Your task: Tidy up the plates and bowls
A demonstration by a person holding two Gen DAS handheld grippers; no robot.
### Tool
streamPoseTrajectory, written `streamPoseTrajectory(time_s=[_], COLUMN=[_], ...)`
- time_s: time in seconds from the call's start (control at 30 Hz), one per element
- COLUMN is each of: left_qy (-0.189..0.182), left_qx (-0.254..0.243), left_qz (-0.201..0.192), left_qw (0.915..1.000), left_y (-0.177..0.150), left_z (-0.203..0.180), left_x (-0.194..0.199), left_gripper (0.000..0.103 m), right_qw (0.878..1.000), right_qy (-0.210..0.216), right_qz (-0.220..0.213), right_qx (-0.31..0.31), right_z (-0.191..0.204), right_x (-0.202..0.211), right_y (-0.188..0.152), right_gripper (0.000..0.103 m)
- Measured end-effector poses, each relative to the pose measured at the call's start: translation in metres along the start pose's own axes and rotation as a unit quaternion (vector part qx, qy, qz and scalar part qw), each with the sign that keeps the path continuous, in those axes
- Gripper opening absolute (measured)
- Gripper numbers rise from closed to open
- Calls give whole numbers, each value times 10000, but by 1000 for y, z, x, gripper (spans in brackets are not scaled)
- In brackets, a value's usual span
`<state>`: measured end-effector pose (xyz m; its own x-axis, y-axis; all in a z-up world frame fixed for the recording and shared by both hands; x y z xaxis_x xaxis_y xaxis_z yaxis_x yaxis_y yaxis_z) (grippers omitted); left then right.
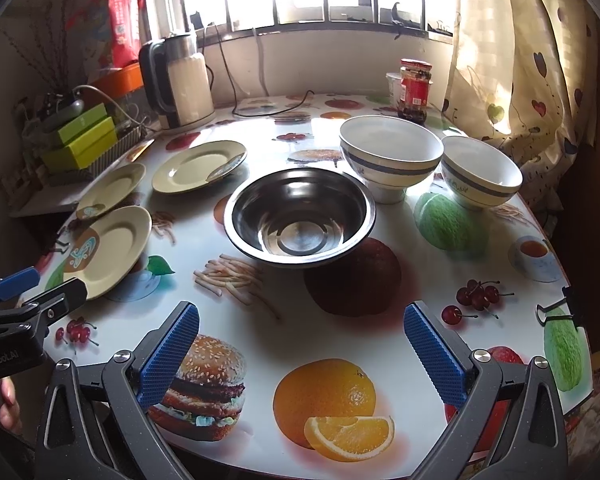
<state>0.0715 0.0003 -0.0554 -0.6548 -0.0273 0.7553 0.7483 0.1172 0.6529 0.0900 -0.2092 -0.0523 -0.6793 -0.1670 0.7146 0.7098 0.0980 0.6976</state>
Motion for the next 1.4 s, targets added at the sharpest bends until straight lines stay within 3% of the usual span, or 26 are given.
streamPoseTrajectory(time_s=[1.0,1.4], left_qy=[53,-73], left_qx=[-79,-95], left_qz=[-27,-196], left_qw=[10000,9997], left_y=[5,36], left_z=[0,7], left_x=[2,0], left_gripper=[100,100], right_qw=[10000,9992], right_qy=[-11,60], right_qz=[-51,-322], right_qx=[43,223], right_z=[1,4], right_x=[1,0], right_y=[6,48], right_gripper=[103,103])
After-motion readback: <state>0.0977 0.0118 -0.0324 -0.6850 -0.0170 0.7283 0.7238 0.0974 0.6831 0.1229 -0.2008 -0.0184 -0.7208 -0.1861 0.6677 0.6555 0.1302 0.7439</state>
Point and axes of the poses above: each gripper's, at about its wrist camera, not at the fingertips, and x roughly against the way its jaws point, z to its left, y to its top, the point moved 9 cm from there along -x, roughly the way its jaws point, and after that the axes turned 1 degree about -y, right-handed, at the moved point
